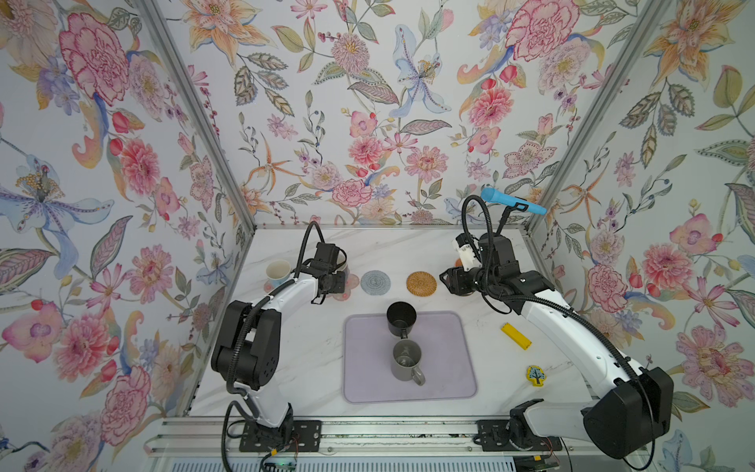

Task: Place cups on coasters
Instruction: Place the cup on the coaster.

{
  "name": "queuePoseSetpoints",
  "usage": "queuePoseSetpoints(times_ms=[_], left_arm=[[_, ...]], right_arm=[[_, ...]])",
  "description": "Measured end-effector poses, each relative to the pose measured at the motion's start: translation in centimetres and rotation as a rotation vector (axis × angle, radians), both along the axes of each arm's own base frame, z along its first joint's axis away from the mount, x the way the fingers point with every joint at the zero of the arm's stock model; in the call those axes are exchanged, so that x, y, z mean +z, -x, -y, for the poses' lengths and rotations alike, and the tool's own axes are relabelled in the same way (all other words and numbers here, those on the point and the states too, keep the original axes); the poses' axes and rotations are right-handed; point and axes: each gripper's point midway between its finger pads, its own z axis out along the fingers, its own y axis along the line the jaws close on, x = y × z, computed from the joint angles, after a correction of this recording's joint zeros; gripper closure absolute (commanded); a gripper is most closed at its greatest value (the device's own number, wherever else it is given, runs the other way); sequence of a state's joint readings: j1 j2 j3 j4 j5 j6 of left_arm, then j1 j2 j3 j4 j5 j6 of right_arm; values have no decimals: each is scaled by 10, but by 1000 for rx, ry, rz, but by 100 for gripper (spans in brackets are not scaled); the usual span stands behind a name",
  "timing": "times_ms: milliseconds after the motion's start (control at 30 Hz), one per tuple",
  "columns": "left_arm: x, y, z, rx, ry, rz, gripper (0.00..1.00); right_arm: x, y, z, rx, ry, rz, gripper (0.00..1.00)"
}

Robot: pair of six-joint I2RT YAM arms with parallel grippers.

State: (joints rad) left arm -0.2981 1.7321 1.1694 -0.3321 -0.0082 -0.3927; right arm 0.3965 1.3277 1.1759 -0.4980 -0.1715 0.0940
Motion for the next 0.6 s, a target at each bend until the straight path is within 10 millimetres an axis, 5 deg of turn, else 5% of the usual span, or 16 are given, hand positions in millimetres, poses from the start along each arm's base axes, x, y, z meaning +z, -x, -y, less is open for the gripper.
queuePoseSetpoints(times_ms=[600], left_arm=[[-12, 1, -6, 48, -10, -10, 100]], right_arm=[[0, 0, 1, -3, 3, 1, 41]])
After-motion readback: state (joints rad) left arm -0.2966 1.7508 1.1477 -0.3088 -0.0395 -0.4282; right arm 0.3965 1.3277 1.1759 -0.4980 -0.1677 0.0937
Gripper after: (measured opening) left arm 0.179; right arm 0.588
